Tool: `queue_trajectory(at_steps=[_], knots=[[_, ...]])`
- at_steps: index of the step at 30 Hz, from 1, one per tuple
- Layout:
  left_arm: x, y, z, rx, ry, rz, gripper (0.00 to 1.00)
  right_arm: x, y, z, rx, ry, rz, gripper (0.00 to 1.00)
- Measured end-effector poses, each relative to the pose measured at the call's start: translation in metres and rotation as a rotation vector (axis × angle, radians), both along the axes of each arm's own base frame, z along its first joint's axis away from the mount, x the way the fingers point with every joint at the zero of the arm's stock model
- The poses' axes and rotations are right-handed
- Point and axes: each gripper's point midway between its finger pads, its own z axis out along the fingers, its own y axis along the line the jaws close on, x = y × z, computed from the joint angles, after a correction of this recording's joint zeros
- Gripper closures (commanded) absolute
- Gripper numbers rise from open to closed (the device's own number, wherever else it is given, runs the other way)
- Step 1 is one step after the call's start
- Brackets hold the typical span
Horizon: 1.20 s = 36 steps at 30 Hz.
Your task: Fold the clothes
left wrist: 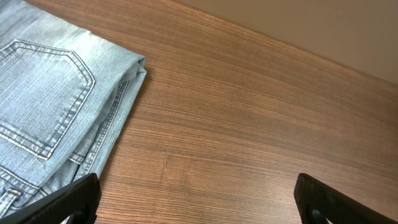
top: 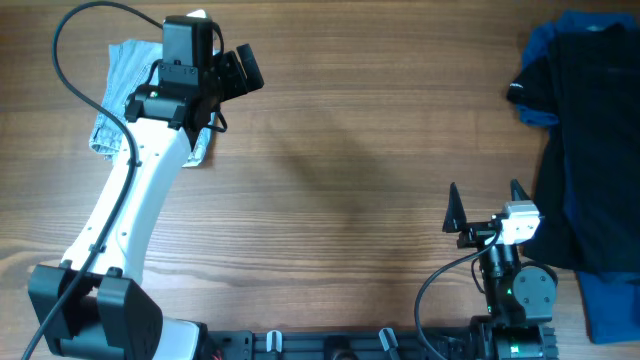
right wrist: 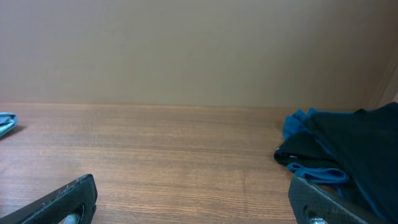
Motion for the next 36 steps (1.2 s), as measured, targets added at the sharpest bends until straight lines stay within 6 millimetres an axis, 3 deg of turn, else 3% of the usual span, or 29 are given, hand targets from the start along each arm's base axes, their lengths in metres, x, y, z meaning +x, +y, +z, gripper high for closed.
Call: queue_trajectory(at_steps=[8,11,12,16,17,19,20,22,27,31,36], knots=[[-0.001,0.000,-0.001,0.001,0.007,0.000,0.00,0.000,0.000,0.000,0.000,0.000,0.000,0.00],[-0.013,0.002,0.003,0.005,0.027,-0.001,0.00,0.000,0.000,0.000,0.000,0.000,0.000,0.00],[-0.022,0.004,0.014,0.003,0.016,0.000,0.00,0.000,0.000,0.000,0.000,0.000,0.000,0.00],[-0.076,0.014,0.094,-0.024,-0.137,0.000,0.00,0.000,0.000,0.000,0.000,0.000,0.000,0.01],[-0.089,0.016,0.108,-0.032,-0.179,0.000,0.00,0.000,0.000,0.000,0.000,0.000,0.000,0.00],[-0.116,0.021,0.113,-0.039,-0.217,0.000,0.00,0.000,0.000,0.000,0.000,-0.001,0.000,0.00],[-0.125,0.022,0.109,-0.040,-0.223,0.000,0.00,0.000,0.000,0.000,0.000,-0.001,0.000,0.00],[-0.159,0.028,0.077,-0.036,-0.205,0.000,0.00,0.000,0.000,0.000,0.000,-0.002,0.000,0.01],[-0.219,0.039,0.008,-0.039,-0.215,-0.001,0.00,0.000,0.000,0.001,0.000,-0.003,0.000,0.00],[-0.224,0.037,-0.020,-0.074,-0.355,-0.013,0.00,0.000,0.000,0.001,0.000,-0.003,0.000,0.00],[-0.212,0.033,-0.032,-0.128,-0.514,-0.037,0.00,0.000,0.000,0.001,0.000,-0.003,0.000,0.00]])
